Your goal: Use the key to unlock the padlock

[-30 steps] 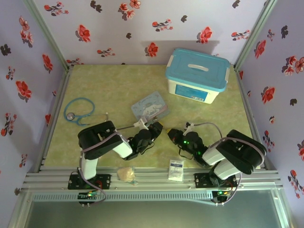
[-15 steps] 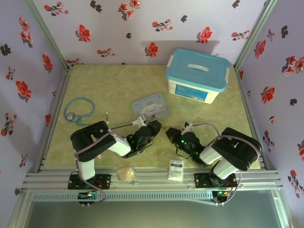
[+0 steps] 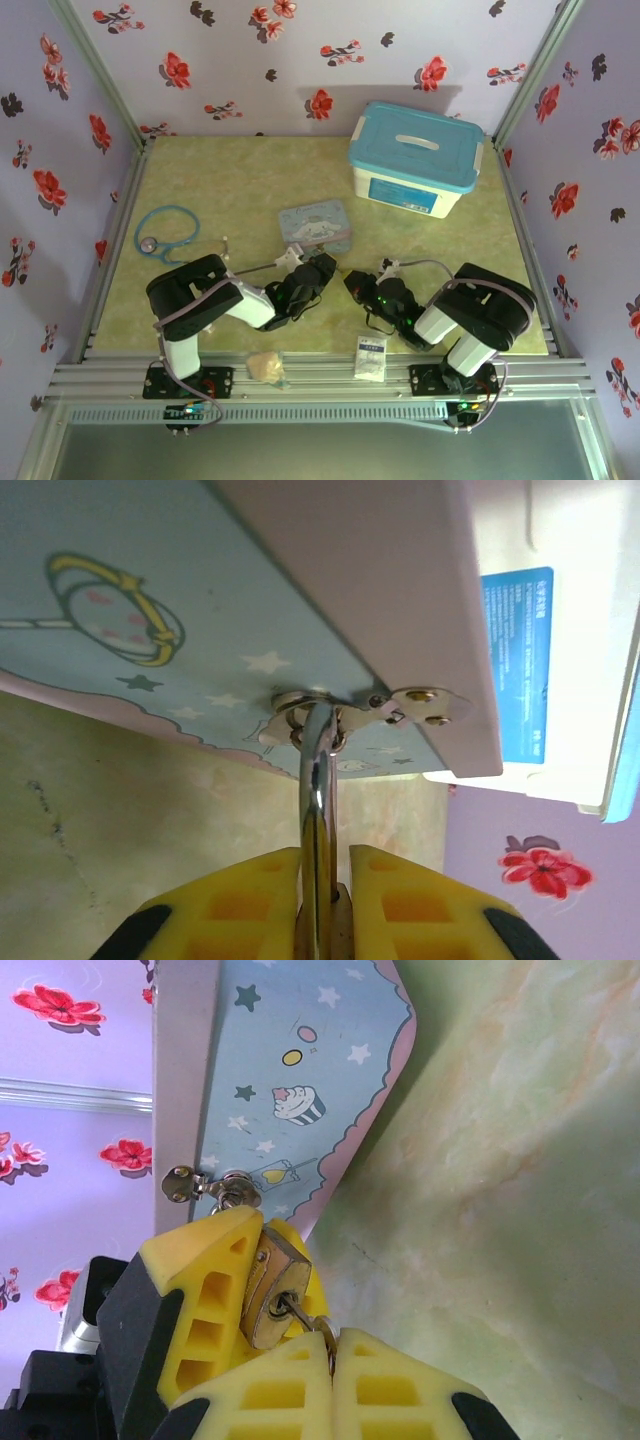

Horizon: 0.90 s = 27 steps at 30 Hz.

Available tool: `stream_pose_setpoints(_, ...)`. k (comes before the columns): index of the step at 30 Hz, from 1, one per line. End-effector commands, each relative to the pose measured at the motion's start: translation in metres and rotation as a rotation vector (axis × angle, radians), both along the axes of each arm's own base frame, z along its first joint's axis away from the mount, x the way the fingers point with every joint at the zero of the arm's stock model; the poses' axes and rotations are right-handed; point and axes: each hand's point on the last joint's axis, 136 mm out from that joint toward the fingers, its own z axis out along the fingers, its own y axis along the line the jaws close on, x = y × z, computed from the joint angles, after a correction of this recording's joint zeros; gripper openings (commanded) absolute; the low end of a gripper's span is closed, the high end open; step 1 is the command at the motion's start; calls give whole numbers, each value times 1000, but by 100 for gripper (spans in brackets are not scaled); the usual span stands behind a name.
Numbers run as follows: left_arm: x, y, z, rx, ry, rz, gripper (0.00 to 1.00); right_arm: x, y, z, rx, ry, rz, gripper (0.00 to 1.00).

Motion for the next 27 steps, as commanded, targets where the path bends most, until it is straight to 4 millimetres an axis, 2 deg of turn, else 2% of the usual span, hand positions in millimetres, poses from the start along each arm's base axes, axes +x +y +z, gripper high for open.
stream_pose_setpoints(1,-24,-54,54,-250,-28,-181,0,0,36,55,164,-119,102,0)
stream_pose_setpoints(6,-23,-52,57,-248,-44,-175,0,-3,31,58,145,-152,103,0)
stream_pose_setpoints(12,-27,-53,57,-245,-43,-201,0,0,12,39,118,-99,173,0)
stream_pose_setpoints(15,-28,-49,52,-228,-42,-197,0,-5,6,39,108,-104,222,0)
stream_pose_setpoints(19,-23,-44,45,-161,-65,-182,0,-18,-2,24,45,-43,270,0)
stream_pose_setpoints(22,-20,-44,41,-131,-70,-183,0,-29,-12,5,-52,43,283,0)
stream_pose_setpoints(24,-19,-44,38,-127,-68,-181,0,-32,-22,6,-106,50,283,0)
stream_pose_setpoints(27,-20,-45,34,-135,-64,-183,0,-33,-40,17,-140,44,272,0)
